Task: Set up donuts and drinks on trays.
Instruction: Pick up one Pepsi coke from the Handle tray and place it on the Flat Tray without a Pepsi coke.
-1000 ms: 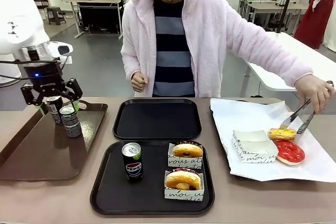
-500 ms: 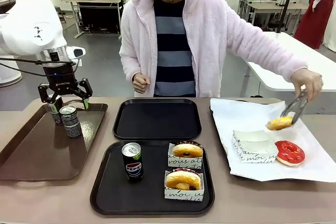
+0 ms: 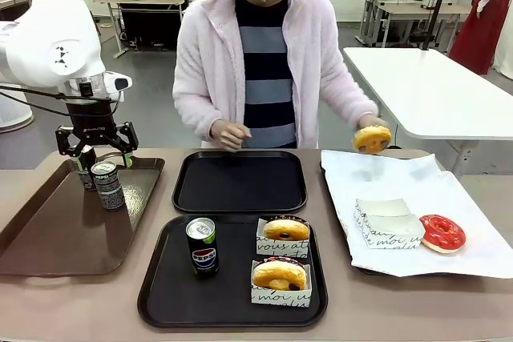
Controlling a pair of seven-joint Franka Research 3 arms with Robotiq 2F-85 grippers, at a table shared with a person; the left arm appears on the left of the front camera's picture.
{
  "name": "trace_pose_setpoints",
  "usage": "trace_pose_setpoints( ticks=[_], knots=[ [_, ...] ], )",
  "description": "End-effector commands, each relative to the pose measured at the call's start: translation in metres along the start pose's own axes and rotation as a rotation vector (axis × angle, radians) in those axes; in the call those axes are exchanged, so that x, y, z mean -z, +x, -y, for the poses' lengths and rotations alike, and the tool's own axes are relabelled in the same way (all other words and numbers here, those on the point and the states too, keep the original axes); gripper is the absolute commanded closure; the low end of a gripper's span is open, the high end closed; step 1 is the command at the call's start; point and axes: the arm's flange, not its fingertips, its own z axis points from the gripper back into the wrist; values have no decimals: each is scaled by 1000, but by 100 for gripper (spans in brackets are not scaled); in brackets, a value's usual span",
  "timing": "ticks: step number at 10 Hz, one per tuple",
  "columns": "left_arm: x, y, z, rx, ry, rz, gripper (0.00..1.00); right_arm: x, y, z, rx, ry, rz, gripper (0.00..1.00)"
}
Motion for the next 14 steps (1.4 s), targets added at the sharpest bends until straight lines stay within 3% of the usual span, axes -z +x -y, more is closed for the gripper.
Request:
trace_pose_setpoints(
  ticks=[1, 7, 14],
  knots=[
    [16, 6, -2, -49, 0, 42, 0, -1, -1, 2, -3, 5, -7, 0],
    [45, 11, 0, -35, 28, 35, 0, -1, -1, 2, -3, 5, -7, 0],
    [51, 9, -2, -29, 40, 6, 0, -1, -1, 2, -3, 5, -7, 0]
  ],
)
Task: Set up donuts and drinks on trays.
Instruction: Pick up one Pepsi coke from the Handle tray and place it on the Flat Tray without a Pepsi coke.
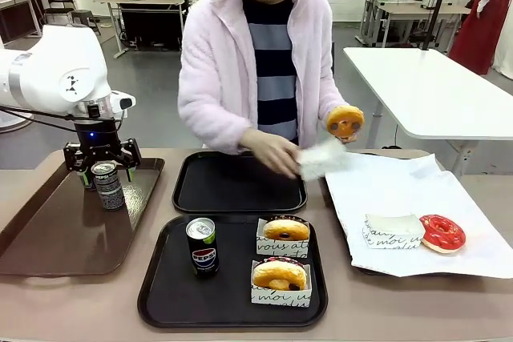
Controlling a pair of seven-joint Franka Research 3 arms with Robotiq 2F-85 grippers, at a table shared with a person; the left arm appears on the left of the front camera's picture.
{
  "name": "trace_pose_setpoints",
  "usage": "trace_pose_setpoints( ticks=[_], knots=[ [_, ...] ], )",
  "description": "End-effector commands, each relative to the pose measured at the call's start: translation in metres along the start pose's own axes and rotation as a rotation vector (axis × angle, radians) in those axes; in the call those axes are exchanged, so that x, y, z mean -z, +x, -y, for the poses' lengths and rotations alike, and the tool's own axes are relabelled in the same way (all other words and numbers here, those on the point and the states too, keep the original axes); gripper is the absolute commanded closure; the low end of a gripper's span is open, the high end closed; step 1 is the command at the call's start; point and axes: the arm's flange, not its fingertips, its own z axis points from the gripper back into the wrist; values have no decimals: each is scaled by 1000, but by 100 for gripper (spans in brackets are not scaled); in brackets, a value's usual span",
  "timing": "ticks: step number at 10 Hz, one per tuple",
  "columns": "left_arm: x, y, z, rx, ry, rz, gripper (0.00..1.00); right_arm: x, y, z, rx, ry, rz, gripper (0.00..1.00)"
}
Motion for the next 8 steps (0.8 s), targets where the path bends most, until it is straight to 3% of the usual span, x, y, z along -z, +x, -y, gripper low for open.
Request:
trace_pose_setpoints(
  ticks=[1, 2, 3, 4, 5, 6, 8],
  knots=[
    [4, -2, 0, -16, 38, -4, 3, -1, -1, 2, -3, 5, -7, 0],
    [4, -3, -1, -19, 38, -3, 14, -1, -1, 2, -3, 5, -7, 0],
    [3, -4, -3, -15, 31, 3, 34, -1, -1, 2, -3, 5, -7, 0],
    [2, -3, -4, -4, 32, 14, 66, -1, -1, 2, -3, 5, -7, 0],
    [2, -4, -5, -4, 30, 16, 88, -1, -1, 2, -3, 5, -7, 0],
    [2, -4, -5, 0, 33, 15, 100, -1, -1, 2, -3, 5, -7, 0],
    [-1, -6, -7, 12, 36, 16, 100, -1, -1, 2, -3, 5, -7, 0]
  ],
)
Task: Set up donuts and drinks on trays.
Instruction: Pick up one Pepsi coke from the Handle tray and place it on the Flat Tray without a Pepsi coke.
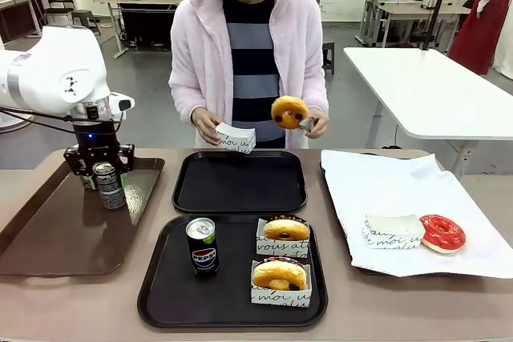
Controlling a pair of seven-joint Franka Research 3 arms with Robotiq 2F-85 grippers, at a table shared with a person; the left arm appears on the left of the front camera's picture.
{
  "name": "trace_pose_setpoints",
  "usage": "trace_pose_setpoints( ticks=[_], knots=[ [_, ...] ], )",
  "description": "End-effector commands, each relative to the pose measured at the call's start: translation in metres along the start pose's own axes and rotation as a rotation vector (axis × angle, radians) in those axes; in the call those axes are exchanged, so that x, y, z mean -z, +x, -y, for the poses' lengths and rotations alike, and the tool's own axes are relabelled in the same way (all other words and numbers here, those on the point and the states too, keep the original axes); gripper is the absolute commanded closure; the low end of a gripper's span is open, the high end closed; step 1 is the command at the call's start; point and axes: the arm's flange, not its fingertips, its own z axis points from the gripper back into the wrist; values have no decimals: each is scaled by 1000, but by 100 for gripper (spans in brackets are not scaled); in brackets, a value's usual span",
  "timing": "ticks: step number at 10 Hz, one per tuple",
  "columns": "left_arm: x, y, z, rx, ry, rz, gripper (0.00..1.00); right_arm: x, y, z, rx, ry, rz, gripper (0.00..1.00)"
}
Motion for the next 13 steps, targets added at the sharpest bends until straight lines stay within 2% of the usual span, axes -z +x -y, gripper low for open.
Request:
trace_pose_setpoints(
  ticks=[1, 2, 6, 7, 9, 10, 11, 13],
  knots=[
    [-9, -7, -5, 22, 23, 32, 95, -1, -1, 2, -3, 5, -7, 0],
    [-29, -14, -6, 18, 25, 17, 88, -1, -1, 2, -3, 5, -7, 0],
    [-138, -62, -27, 69, -51, 95, 88, -1, -1, 2, -3, 5, -7, 0],
    [-153, -66, -33, 67, -88, 97, 88, -1, -1, 2, -3, 5, -7, 0],
    [-157, -68, -41, 51, -140, 65, 88, -1, -1, 2, -3, 5, -7, 0],
    [-155, -67, -46, -114, -194, 3, 88, -1, -1, 2, -3, 5, -7, 0],
    [-166, -75, -35, 51, -99, 96, 88, -1, -1, 2, -3, 5, -7, 0],
    [-166, -75, -35, 51, -99, 96, 88, -1, -1, 2, -3, 5, -7, 0]
  ],
)
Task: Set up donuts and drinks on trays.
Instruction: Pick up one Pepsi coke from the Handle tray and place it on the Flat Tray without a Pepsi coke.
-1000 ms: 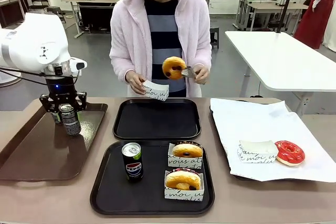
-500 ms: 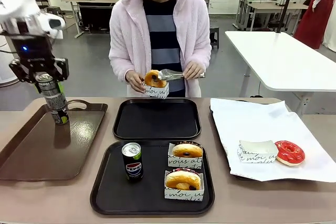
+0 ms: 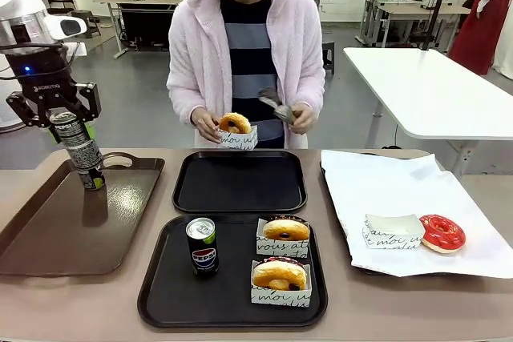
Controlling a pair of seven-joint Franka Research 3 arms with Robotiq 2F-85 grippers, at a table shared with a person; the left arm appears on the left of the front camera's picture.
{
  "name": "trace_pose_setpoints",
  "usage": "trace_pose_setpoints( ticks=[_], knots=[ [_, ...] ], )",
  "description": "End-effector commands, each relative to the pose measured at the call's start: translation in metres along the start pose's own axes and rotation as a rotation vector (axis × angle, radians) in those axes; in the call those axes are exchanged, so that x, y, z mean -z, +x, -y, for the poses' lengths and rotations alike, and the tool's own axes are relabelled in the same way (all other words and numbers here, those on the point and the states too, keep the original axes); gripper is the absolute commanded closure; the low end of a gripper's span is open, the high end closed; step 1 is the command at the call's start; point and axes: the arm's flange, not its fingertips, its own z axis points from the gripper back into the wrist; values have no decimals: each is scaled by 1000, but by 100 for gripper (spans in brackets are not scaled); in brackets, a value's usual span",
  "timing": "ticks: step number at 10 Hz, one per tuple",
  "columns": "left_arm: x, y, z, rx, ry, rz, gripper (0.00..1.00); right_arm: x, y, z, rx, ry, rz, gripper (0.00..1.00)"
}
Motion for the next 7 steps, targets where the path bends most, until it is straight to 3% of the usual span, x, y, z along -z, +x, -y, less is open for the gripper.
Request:
trace_pose_setpoints(
  ticks=[1, 4, 5, 7],
  knots=[
    [-6, 0, 1, 27, 20, 31, 88, -1, -1, 2, -3, 5, -7, 0],
    [-6, 0, 1, 27, 20, 31, 88, -1, -1, 2, -3, 5, -7, 0],
    [-1, -1, 4, 13, 3, 4, 41, -1, -1, 2, -3, 5, -7, 0],
    [-7, 4, 30, 139, 31, 34, 41, -1, -1, 2, -3, 5, -7, 0]
  ],
)
